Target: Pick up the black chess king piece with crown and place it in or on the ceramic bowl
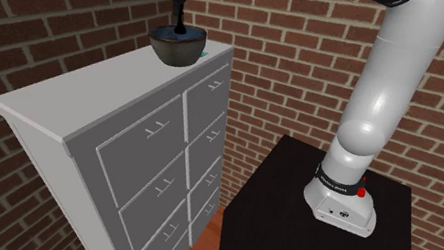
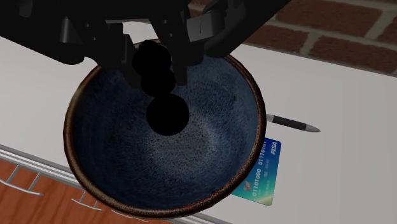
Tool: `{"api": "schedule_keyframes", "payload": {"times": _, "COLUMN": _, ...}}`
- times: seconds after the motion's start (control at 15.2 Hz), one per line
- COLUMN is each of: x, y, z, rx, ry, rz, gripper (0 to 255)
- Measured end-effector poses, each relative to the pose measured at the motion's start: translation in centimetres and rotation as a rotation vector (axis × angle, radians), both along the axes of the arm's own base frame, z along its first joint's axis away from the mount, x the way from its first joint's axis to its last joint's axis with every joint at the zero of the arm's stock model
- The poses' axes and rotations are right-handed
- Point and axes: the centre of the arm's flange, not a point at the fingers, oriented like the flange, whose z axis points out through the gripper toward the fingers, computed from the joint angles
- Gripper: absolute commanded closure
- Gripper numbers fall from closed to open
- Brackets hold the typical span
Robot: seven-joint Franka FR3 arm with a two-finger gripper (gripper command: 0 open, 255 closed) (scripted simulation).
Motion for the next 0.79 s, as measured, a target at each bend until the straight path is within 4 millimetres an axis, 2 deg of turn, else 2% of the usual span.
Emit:
{"api": "schedule_keyframes", "payload": {"times": 0.13, "x": 0.0, "y": 0.0, "z": 0.0, "rx": 0.000, "ry": 0.000, "rz": 0.000, "gripper": 255}}
{"api": "schedule_keyframes", "payload": {"times": 0.2, "x": 0.0, "y": 0.0, "z": 0.0, "rx": 0.000, "ry": 0.000, "rz": 0.000, "gripper": 0}}
{"api": "schedule_keyframes", "payload": {"times": 0.59, "x": 0.0, "y": 0.0, "z": 0.0, "rx": 0.000, "ry": 0.000, "rz": 0.000, "gripper": 0}}
{"api": "schedule_keyframes", "payload": {"times": 0.79, "x": -0.5, "y": -0.4, "z": 2.7, "rx": 0.000, "ry": -0.002, "rz": 0.000, "gripper": 0}}
